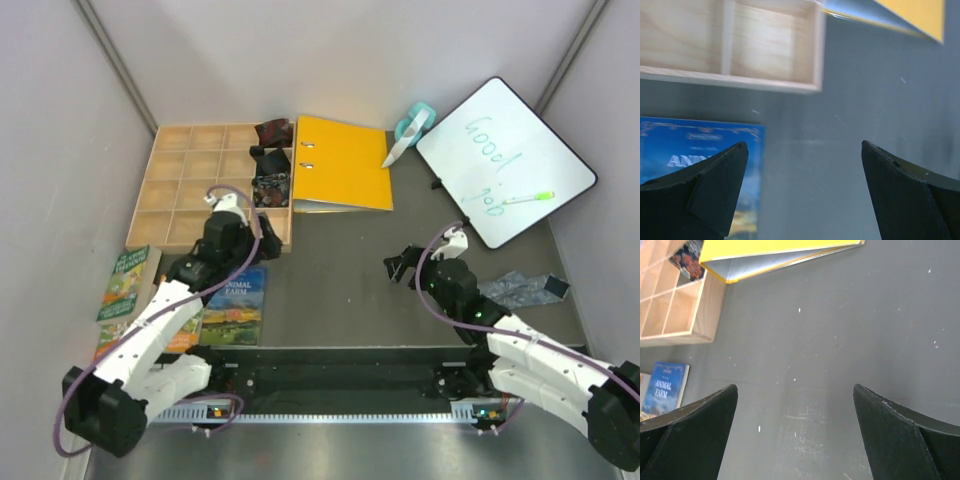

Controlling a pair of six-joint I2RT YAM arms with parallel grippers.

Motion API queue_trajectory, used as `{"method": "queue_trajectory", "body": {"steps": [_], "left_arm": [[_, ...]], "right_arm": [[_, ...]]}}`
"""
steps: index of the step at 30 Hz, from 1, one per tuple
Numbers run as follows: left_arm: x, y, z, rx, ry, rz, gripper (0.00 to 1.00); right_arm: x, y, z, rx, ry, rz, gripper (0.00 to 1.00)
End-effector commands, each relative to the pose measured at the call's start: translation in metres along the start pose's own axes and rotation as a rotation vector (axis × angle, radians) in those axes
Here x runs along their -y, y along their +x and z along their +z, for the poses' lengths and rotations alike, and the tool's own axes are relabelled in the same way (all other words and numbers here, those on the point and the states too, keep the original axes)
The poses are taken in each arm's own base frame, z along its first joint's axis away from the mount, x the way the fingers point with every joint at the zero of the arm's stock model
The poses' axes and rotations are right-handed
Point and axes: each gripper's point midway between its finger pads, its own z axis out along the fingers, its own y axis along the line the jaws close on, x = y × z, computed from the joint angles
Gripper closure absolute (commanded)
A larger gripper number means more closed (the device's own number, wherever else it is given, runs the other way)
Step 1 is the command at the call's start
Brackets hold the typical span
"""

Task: Roll the ties
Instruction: Flatten out the tie at the center of the board.

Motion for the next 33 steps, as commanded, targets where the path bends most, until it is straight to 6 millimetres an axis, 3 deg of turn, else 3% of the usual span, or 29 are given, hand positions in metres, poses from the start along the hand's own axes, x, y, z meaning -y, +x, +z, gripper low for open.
{"method": "queue_trajectory", "body": {"steps": [1,6,11,12,13,18,19,22,23,28,29,33], "left_arm": [[0.043,0.001,-0.023,0.007,-0.001,0.109,0.01],[0.101,0.032,-0.011,-0.096,0.27,0.021,0.01],[0.139,0.054,-0.001,-0.104,0.329,0.056,0.02],[0.148,0.06,0.008,-0.114,0.346,0.062,0.07],[0.155,0.068,0.01,-0.142,0.373,0.062,0.09],[0.19,0.107,0.029,-0.223,0.439,0.081,0.22],[0.2,0.109,0.031,-0.216,0.464,0.079,0.27],[0.23,0.143,0.029,-0.291,0.545,0.09,0.32],[0.239,0.148,0.029,-0.305,0.571,0.084,0.34],[0.274,0.195,0.034,-0.41,0.653,0.019,0.36],[0.286,0.194,0.033,-0.408,0.682,0.003,0.37],[0.309,0.223,0.041,-0.468,0.714,-0.04,0.37]], "right_arm": [[0.002,-0.006,-0.004,0.047,0.004,0.026,0.01],[0.001,-0.01,-0.005,0.061,0.007,0.034,0.01],[0.025,-0.022,-0.018,0.192,0.068,0.104,0.01],[0.023,-0.032,-0.025,0.246,0.044,0.133,0.01],[0.035,-0.028,-0.027,0.27,0.075,0.145,0.01],[0.052,-0.041,-0.044,0.425,0.069,0.216,0.01],[0.057,-0.043,-0.048,0.469,0.058,0.236,0.01],[0.068,-0.042,-0.051,0.52,0.074,0.248,0.01],[0.064,-0.053,-0.058,0.575,0.037,0.276,0.01],[0.065,-0.053,-0.057,0.58,0.049,0.251,0.01],[0.066,-0.053,-0.056,0.58,0.053,0.25,0.01],[0.072,-0.054,-0.058,0.6,0.079,0.265,0.01]]}}
